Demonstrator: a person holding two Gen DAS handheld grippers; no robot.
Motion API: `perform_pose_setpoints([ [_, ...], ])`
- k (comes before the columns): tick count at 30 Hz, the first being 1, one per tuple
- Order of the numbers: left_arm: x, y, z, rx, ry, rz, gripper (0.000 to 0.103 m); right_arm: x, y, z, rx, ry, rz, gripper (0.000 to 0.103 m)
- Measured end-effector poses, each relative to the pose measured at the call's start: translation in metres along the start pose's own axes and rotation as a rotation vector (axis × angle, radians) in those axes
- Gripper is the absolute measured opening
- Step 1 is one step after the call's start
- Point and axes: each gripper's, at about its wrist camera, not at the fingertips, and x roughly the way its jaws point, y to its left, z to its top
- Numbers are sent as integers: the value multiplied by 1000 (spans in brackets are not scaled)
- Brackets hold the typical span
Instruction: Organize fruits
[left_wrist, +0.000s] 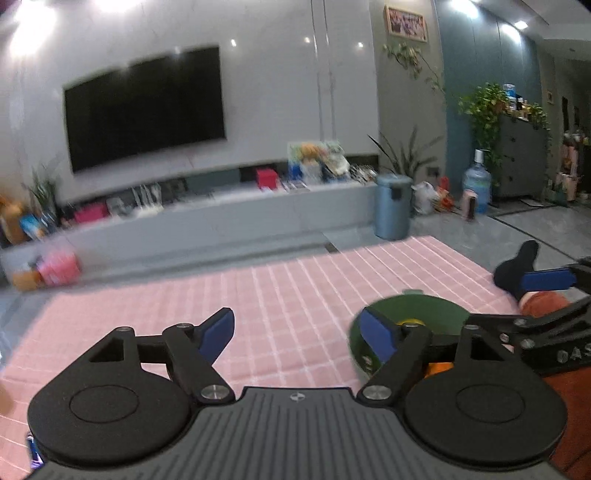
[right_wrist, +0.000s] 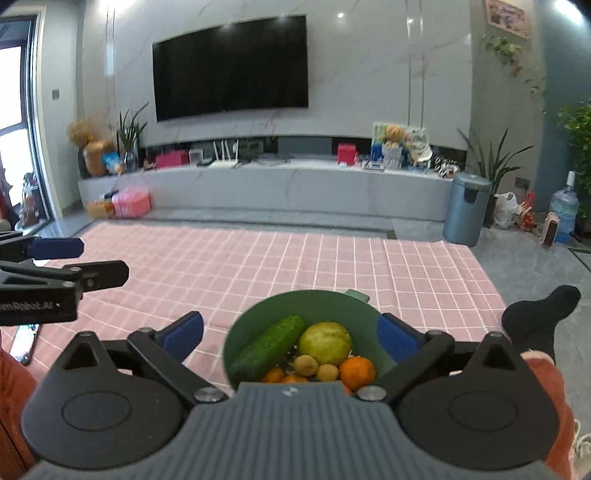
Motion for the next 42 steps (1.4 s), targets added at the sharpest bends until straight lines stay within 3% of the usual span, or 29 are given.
perform_pose_setpoints([
  [4, -14, -3, -9, -18, -47, 42, 95, -20, 19, -16, -14, -73, 11, 98],
  [9, -16, -6, -22, -26, -52, 65, 96, -28, 34, -34, -23, -86, -36, 98],
  [13, -4, -4, -29, -55, 9, 75, 96, -24, 39, -47, 7, -54, -43, 98],
  [23, 18, 0, -55, -73, 150, 112, 96, 6, 37, -64, 1, 29, -151, 98],
  [28, 26, -1, -69, -80, 212, 102, 96, 21, 32, -72, 13, 81, -140, 98],
  [42, 27, 0, -72, -80, 237, 97, 96, 30, 32, -78, 19, 102, -107, 98],
])
